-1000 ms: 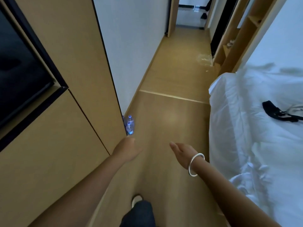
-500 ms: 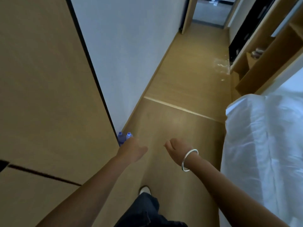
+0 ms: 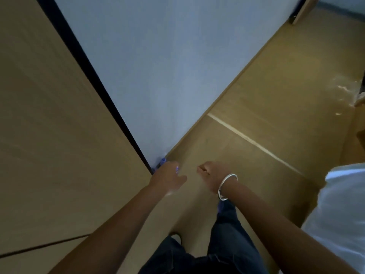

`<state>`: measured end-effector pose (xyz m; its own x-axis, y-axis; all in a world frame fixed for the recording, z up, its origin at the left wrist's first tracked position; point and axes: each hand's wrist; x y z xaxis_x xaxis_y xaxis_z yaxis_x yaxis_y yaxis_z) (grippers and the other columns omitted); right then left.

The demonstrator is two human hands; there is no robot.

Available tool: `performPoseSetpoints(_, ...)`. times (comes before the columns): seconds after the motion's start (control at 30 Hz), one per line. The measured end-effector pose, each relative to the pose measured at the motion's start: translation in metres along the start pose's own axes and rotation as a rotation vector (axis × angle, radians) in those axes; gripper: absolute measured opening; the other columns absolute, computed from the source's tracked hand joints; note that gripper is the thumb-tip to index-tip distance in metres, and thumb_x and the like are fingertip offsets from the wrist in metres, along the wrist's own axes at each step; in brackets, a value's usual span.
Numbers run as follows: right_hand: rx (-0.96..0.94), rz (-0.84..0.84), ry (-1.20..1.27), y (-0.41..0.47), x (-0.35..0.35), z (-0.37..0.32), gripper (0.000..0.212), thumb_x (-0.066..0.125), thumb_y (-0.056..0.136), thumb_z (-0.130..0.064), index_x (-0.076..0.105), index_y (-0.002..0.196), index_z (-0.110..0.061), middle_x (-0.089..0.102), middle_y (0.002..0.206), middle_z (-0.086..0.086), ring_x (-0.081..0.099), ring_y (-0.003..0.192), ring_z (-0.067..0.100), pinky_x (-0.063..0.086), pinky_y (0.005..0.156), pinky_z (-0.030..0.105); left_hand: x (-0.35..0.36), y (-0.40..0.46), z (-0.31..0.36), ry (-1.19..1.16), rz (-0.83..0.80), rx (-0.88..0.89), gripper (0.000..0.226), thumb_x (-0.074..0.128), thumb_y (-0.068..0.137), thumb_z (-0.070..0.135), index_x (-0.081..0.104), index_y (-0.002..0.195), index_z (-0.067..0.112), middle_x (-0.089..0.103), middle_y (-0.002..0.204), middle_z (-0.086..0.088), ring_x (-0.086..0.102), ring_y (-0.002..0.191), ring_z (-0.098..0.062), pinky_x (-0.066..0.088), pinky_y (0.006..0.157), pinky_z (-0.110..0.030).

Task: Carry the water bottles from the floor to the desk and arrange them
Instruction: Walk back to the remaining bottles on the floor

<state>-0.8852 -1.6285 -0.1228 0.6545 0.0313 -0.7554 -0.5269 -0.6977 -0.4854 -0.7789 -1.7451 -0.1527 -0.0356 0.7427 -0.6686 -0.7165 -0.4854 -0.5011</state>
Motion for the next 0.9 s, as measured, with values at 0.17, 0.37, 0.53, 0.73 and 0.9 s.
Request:
performPoseSetpoints(0.17, -0.188, -0.15, -0.064, 0.066, -0.029, 0.03, 0.032, 0.046, 0.092, -0.025, 0.061, 0.115, -0.007, 0.065, 0.112, 0.015, 0.059, 0.103, 0.028, 0.045, 0.09, 0.039, 0.008, 0.053, 0.017, -0.095, 0.061, -0.166, 0.02, 0.054, 0.087, 0.022, 0.055, 0.087, 0.002, 0.062, 0.1, -0.015, 0.059, 0.097, -0.029, 0.046, 0.082, -0.036)
performPoseSetpoints(0.37, -0.296, -0.372, -0.183, 0.128, -0.07, 0.067, 0.046, 0.047, 0.093, -0.029, 0.042, 0.137, -0.015, 0.056, 0.13, 0.006, 0.053, 0.117, 0.018, 0.04, 0.097, 0.028, 0.035, 0.091, 0.035, -0.324, 0.166, -0.472, 0.039, 0.058, 0.085, 0.026, 0.052, 0.117, 0.004, 0.058, 0.115, -0.013, 0.056, 0.107, -0.03, 0.043, 0.086, -0.032)
performPoseSetpoints(0.53, -0.366, -0.45, -0.259, 0.168, -0.087, 0.079, 0.046, 0.049, 0.093, -0.028, 0.043, 0.136, -0.014, 0.056, 0.129, 0.006, 0.053, 0.117, 0.019, 0.041, 0.098, 0.031, 0.057, 0.101, 0.032, -0.443, 0.275, -0.596, 0.05, 0.063, 0.08, 0.026, 0.049, 0.125, 0.01, 0.056, 0.119, -0.008, 0.055, 0.107, -0.026, 0.037, 0.077, -0.026)
performPoseSetpoints(0.73, -0.341, -0.556, -0.272, 0.198, -0.054, 0.092, 0.046, 0.051, 0.092, -0.029, 0.044, 0.135, -0.016, 0.056, 0.127, 0.004, 0.053, 0.113, 0.016, 0.043, 0.096, 0.029, 0.091, 0.114, 0.005, -0.498, 0.275, -0.721, 0.068, 0.063, 0.08, 0.036, 0.033, 0.138, 0.016, 0.054, 0.126, -0.009, 0.053, 0.112, -0.029, 0.04, 0.086, -0.032)
performPoseSetpoints(0.9, -0.305, -0.636, -0.327, 0.225, -0.015, 0.1, 0.046, 0.051, 0.091, -0.028, 0.044, 0.135, -0.015, 0.054, 0.13, 0.005, 0.052, 0.116, 0.018, 0.041, 0.097, 0.031, 0.125, 0.125, -0.022, -0.535, 0.23, -0.778, 0.072, 0.063, 0.08, 0.036, 0.031, 0.141, 0.014, 0.052, 0.129, -0.01, 0.052, 0.113, -0.028, 0.04, 0.087, -0.032)
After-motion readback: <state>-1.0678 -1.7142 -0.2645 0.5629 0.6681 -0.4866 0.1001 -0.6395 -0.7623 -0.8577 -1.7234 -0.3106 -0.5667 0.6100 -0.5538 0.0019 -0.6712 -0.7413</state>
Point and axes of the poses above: each hand's wrist, its own y-axis towards the middle knuckle, its own x-axis out of the palm, z = x × y
